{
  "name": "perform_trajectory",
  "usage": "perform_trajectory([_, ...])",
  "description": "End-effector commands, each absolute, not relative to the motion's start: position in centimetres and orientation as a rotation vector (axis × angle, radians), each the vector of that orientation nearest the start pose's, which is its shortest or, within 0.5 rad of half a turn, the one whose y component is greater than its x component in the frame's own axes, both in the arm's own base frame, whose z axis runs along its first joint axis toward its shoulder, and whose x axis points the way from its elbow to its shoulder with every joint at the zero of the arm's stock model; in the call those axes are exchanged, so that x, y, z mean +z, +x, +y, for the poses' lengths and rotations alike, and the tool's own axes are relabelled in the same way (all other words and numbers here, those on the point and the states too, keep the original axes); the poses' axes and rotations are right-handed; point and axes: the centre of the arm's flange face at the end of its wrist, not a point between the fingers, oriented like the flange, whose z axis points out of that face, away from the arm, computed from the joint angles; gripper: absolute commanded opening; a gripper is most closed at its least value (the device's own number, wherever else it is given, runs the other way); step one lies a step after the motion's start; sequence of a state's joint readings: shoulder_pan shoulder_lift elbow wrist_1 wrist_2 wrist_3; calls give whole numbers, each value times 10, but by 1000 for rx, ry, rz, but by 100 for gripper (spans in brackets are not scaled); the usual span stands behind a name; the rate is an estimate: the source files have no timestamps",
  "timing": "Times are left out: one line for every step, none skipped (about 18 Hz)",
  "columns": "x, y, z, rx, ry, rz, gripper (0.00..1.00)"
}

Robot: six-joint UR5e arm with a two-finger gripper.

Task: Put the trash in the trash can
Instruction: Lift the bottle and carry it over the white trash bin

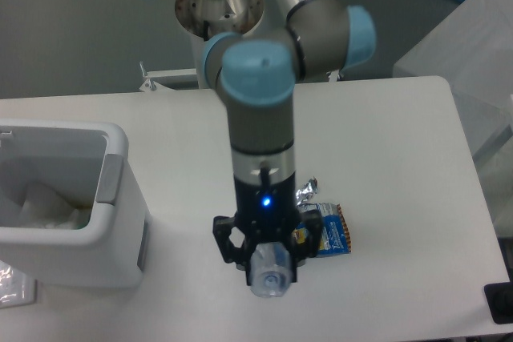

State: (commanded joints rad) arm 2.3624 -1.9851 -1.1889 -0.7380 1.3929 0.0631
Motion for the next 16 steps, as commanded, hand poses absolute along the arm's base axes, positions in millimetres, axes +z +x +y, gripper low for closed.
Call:
perform_trajectory([554, -388, 598, 217, -2182, -764, 63])
perform_trajectory([566, -379, 595, 215, -2164, -763, 63])
perform_trajectory([577, -365, 597, 212, -2154, -741, 63])
perform_trajectory([586, -351, 599, 208, -2147, -718, 63])
perform_trajectory([596, -340, 599, 207, -2135, -706, 63])
perform_trajectory([604, -329, 599, 198, -2125, -701, 63])
perform_trajectory([615, -316, 598, 191, -2111, -691, 63])
perform_trajectory([622, -308, 597, 189, -2102, -681, 63])
perform_trajectory([627, -296, 597, 184, -2099, -665, 63])
perform_trajectory([634, -283, 598, 177, -2096, -645, 63])
perform_trajectory([639, -267, 601, 161, -2092, -629, 63])
perform_trajectory([643, -246, 605, 142, -2090, -611, 63])
perform_trajectory([649, -238, 605, 133, -2077, -611, 63])
perform_trajectory([652, -230, 606, 123, -2074, -604, 63])
perform_trajectory([651, -211, 611, 105, -2084, -576, 63])
perform_trajectory([651, -200, 615, 96, -2089, -558, 63])
